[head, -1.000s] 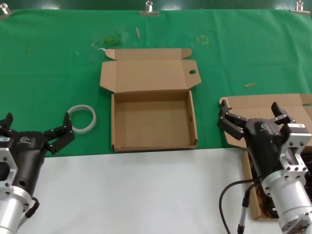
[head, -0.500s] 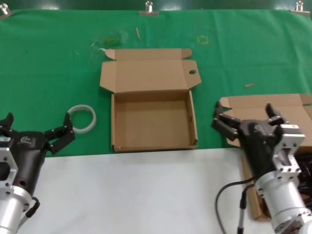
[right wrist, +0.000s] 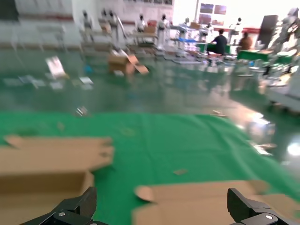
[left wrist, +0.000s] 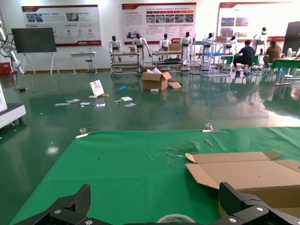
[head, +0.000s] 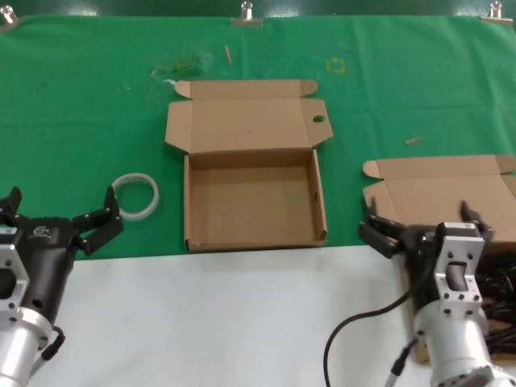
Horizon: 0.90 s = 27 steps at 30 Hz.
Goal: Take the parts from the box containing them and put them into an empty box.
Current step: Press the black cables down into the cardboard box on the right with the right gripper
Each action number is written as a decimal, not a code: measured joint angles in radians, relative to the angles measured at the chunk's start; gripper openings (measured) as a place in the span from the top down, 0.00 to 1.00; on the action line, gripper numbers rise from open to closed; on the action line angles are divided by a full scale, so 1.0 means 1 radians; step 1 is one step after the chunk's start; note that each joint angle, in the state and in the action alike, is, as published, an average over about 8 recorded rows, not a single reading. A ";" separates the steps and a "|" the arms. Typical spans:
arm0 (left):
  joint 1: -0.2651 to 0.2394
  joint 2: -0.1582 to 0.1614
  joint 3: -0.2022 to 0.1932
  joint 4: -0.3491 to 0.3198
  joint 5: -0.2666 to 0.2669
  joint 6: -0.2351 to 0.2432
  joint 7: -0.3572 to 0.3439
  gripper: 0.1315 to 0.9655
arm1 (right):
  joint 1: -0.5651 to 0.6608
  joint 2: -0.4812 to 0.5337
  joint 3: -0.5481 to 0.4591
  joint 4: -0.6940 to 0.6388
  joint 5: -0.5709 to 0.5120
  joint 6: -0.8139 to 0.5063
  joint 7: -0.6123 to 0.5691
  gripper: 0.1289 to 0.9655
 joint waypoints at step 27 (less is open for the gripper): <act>0.000 0.000 0.000 0.000 0.000 0.000 -0.001 0.00 | 0.012 -0.001 0.131 0.160 0.391 0.529 -1.229 0.00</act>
